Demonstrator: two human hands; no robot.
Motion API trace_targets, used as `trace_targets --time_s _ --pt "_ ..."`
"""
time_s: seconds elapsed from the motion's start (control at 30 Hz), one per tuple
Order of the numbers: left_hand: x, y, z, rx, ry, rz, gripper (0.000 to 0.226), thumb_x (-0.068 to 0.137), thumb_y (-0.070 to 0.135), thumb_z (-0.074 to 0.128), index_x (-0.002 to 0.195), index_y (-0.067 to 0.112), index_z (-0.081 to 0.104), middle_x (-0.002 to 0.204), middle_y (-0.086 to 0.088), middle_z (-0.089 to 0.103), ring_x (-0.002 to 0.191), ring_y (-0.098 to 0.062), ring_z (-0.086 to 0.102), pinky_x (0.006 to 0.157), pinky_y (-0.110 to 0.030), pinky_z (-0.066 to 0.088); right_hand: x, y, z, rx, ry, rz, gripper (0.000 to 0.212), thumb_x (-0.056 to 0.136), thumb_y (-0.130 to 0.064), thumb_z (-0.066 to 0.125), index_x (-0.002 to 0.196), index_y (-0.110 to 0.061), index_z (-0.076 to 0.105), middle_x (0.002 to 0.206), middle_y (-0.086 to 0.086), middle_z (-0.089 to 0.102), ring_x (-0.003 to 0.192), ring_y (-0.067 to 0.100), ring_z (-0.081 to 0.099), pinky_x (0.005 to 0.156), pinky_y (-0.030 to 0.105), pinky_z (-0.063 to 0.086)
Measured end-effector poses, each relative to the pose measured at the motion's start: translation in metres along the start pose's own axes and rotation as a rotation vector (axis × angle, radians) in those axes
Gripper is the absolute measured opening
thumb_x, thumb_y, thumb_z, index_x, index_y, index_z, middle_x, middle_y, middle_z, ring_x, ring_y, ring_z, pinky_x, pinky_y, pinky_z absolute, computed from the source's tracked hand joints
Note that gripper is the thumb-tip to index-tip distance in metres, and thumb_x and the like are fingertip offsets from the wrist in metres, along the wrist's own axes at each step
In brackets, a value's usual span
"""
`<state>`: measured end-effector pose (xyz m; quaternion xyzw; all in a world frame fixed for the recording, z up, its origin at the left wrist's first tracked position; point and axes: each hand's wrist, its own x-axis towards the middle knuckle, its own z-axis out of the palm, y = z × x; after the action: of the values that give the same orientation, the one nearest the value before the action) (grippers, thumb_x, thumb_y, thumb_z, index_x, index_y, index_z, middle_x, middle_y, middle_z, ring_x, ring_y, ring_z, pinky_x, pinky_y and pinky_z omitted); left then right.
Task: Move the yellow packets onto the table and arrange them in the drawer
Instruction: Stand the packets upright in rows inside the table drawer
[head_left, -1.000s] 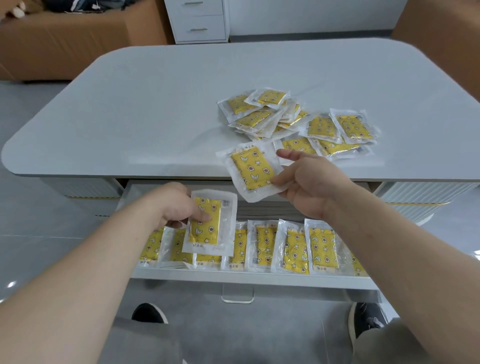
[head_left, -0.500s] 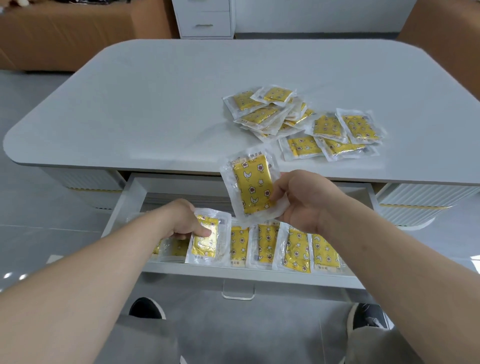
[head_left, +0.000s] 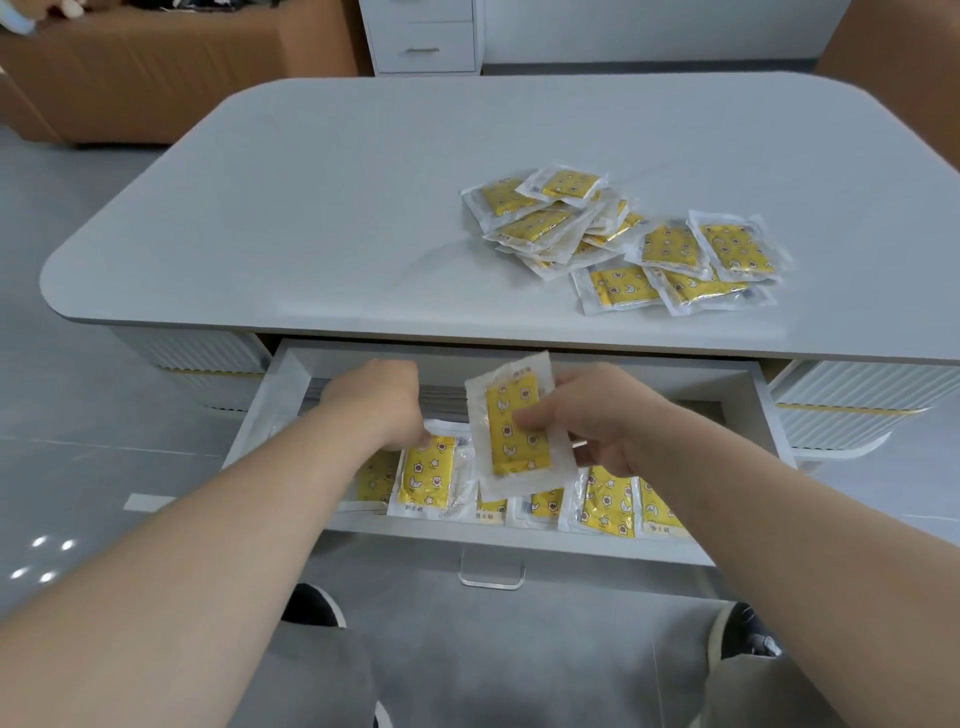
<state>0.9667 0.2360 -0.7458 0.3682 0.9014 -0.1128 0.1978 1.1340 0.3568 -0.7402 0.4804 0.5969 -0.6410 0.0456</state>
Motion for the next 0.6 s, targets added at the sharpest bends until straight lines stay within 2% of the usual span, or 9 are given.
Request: trace_targets --time_s 0.17,0.3,0.37,0.47,0.53,0.6 --pt "-0.019 0.005 -0.015 -0.027 0.012 -0.008 0.040 0.086 0.038 0.075 0.121 0.021 0.065 0.116 0.002 0.065 0.103 -0.023 0.063 0.073 -0.032 0.050 0.023 0.026 0.014 -0.162 0.056 0.028 0.029 0.082 -0.003 0.082 0.107 -0.001 0.068 0.096 0.014 0.077 0.079 0.029 0.077 0.075 0.044 0.064" --pt "-0.035 0.014 -0.025 -0.122 0.119 0.041 0.029 0.089 0.031 0.072 0.115 0.019 0.065 0.113 0.000 0.067 0.101 -0.023 0.065 0.067 -0.030 0.048 0.036 0.041 0.028 -0.238 0.073 0.062 0.033 0.081 -0.007 0.085 0.105 0.002 0.065 0.093 0.017 0.076 0.077 0.030 0.078 0.073 0.044 0.065" --pt "-0.041 0.020 -0.029 -0.167 0.169 0.067 0.027 0.089 0.029 0.071 0.113 0.018 0.066 0.112 -0.002 0.068 0.100 -0.024 0.066 0.072 -0.032 0.051 0.040 0.044 0.033 -0.333 0.081 0.064 0.030 0.081 -0.014 0.085 0.096 0.002 0.064 0.087 0.017 0.077 0.069 0.028 0.077 0.069 0.041 0.065" --pt "-0.047 0.028 -0.033 -0.210 0.226 0.098 0.025 0.089 0.028 0.071 0.110 0.017 0.067 0.108 -0.002 0.068 0.096 -0.024 0.066 0.077 -0.034 0.055 0.041 0.045 0.035 -0.614 0.069 0.056 0.036 0.084 -0.034 0.082 0.075 -0.005 0.063 0.068 0.011 0.076 0.045 0.019 0.068 0.059 0.027 0.062" --pt "-0.048 0.034 -0.035 -0.228 0.265 0.121 0.022 0.089 0.025 0.070 0.109 0.017 0.066 0.105 -0.002 0.068 0.093 -0.024 0.066 0.074 -0.033 0.054 0.041 0.045 0.035 -0.752 0.106 0.017 0.041 0.083 -0.042 0.081 0.070 -0.008 0.062 0.059 0.004 0.071 0.039 0.015 0.064 0.055 0.025 0.059" --pt "-0.048 0.041 -0.037 -0.244 0.301 0.142 0.021 0.090 0.025 0.069 0.109 0.018 0.065 0.103 -0.002 0.067 0.092 -0.024 0.065 0.072 -0.032 0.053 0.040 0.046 0.034 -0.840 0.132 -0.014 0.044 0.081 -0.049 0.080 0.069 -0.010 0.061 0.053 0.001 0.066 0.038 0.015 0.062 0.058 0.027 0.060"
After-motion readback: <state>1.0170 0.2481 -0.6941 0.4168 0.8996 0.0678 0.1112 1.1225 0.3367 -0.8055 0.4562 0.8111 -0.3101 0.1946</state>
